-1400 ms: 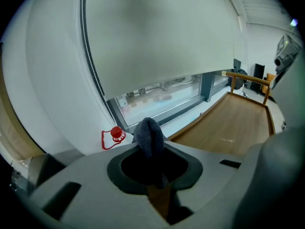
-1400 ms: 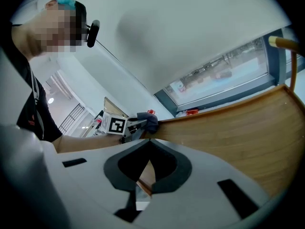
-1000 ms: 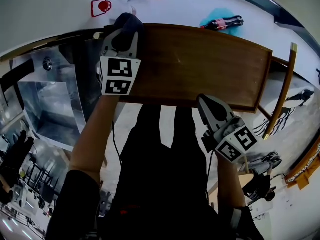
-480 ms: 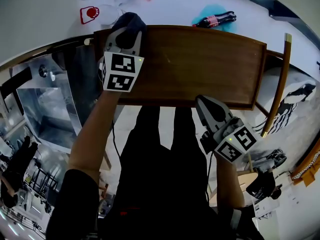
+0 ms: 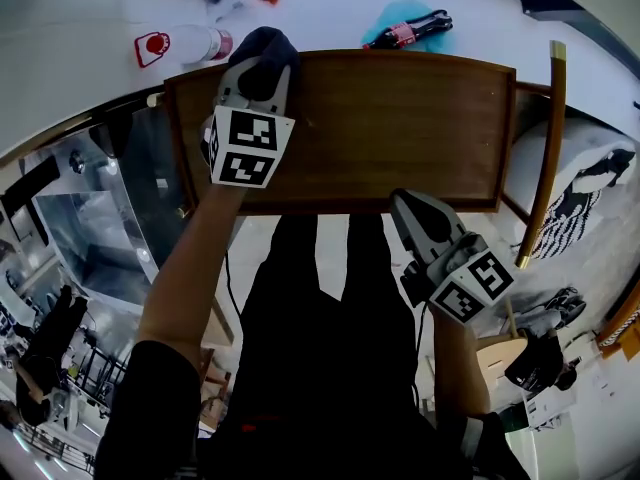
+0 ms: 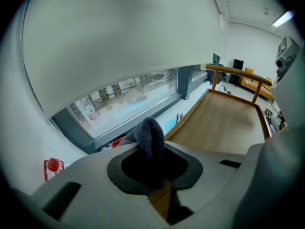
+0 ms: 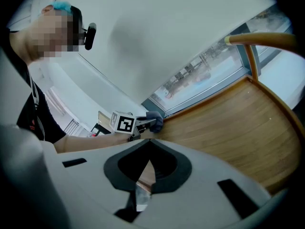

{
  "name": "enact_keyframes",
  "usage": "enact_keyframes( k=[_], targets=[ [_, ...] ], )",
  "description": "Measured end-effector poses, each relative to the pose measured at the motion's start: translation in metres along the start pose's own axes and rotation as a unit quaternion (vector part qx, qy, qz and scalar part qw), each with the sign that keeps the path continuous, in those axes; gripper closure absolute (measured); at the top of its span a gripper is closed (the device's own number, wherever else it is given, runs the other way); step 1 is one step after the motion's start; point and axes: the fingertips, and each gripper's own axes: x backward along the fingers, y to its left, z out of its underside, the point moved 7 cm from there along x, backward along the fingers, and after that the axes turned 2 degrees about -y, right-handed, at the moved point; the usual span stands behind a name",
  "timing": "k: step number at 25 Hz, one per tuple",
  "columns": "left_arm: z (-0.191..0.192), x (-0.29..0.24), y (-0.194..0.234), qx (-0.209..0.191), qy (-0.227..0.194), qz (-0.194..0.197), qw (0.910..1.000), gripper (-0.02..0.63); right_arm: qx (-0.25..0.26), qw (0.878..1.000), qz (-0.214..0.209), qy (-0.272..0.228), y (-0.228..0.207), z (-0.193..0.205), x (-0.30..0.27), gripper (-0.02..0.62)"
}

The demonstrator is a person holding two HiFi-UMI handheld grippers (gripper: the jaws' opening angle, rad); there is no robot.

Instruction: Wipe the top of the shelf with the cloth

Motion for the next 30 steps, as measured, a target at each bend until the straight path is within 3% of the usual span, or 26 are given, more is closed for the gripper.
enact_keyframes(
  k=[30],
  targets=[
    [-0.084,-0.063,-0.116,-0.068,-0.008,0.084,0.9941,0.537,-0.025,0.998,0.022,-0.049,-0.047,-0.008,0.076,0.592]
  ],
)
